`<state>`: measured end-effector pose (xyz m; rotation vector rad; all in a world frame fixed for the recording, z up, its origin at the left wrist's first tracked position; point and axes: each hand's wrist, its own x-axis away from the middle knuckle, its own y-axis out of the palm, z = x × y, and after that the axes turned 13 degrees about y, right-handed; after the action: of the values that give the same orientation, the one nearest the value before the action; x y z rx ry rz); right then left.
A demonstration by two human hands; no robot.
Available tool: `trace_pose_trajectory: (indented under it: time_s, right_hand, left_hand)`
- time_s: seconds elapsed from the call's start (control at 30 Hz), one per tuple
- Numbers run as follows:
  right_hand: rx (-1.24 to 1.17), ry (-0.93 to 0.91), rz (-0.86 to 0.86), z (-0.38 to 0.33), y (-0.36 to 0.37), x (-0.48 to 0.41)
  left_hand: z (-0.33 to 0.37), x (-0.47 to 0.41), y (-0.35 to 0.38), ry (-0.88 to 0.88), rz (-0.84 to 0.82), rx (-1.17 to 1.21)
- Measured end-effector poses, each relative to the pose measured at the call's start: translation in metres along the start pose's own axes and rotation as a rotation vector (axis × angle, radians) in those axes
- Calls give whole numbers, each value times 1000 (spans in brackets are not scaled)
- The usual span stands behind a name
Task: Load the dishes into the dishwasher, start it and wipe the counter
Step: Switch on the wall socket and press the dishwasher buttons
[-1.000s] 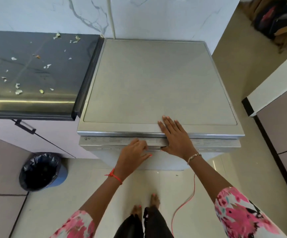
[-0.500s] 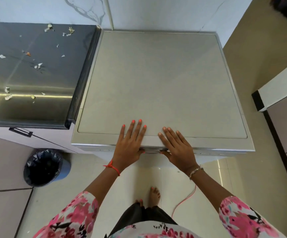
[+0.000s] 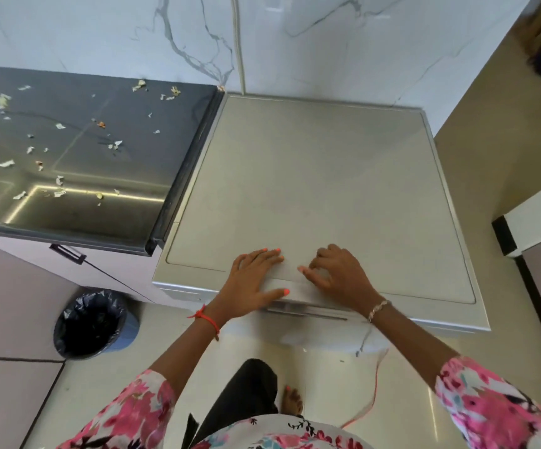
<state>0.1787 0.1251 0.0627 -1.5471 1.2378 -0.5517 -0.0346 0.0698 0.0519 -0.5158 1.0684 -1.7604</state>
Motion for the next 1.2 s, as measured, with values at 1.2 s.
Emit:
trace_pose_trajectory:
  time_s: [1.2]
  right_hand:
    - [186, -181, 736, -72, -55, -574]
  left_hand:
    - [-321, -343, -155, -97, 31, -150]
